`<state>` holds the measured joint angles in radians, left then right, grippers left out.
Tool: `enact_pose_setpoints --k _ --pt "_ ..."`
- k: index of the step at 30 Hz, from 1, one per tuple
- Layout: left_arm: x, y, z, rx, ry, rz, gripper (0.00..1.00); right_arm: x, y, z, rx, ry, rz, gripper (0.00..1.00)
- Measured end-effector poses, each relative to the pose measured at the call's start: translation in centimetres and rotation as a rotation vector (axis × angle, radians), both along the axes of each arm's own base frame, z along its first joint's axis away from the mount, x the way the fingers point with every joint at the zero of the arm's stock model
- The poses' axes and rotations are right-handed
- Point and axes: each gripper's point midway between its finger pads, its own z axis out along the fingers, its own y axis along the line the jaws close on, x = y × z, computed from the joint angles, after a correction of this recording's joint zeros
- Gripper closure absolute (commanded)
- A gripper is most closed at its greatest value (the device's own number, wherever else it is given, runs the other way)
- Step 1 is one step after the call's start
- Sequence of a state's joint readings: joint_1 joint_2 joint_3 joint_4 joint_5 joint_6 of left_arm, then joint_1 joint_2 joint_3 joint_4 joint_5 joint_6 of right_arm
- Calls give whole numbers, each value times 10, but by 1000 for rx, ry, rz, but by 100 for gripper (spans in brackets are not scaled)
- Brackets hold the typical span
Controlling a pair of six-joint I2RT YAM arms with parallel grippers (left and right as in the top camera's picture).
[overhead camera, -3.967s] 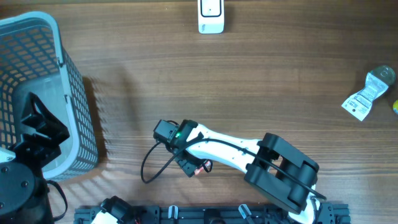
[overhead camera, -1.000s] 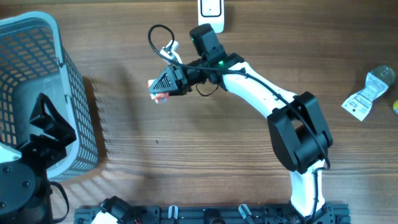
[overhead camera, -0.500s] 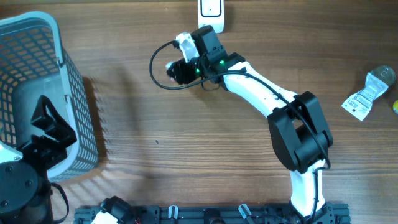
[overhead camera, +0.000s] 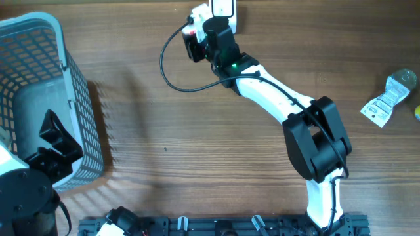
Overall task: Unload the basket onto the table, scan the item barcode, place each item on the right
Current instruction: 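Hold the red pack's barcode side in front of the white scanner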
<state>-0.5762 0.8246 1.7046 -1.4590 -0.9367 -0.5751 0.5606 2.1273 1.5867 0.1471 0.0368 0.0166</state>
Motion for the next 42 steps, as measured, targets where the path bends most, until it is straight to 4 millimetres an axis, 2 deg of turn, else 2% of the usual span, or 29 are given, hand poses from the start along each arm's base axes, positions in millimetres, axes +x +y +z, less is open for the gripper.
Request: enact_pose_setpoints --k 3,6,9,12,16,18,25,27,30,37,39,42 --pt "0 0 0 1 1 0 0 12 -5 18 12 -87 -26 38" --pt "0 0 0 1 1 0 0 23 -15 23 18 -137 -55 38" --pt "0 0 -1 1 3 0 0 37 -27 10 11 -146 -92 37" --pt "0 0 -1 3 4 0 0 49 -39 -16 -3 -137 -125 34" --pt "0 0 -1 3 5 0 0 59 -45 -36 0 -154 -146 35" --pt "0 0 -1 3 5 0 0 62 -46 -38 9 -173 -153 35" --pt "-4 2 -7 26 39 0 0 70 -43 -14 79 -310 -160 34" --pt "-4 3 -8 30 47 0 0 72 -44 -14 87 -339 -164 34" --pt "-5 3 -9 33 52 0 0 77 -51 -22 91 -365 -182 34" --pt "-5 3 -9 34 52 0 0 100 -88 -79 14 -268 -239 36" --pt "-5 3 -9 35 53 0 0 108 -96 -81 7 -258 -251 38" --pt "-6 4 -11 39 61 0 0 117 -100 -70 9 -268 -258 38"
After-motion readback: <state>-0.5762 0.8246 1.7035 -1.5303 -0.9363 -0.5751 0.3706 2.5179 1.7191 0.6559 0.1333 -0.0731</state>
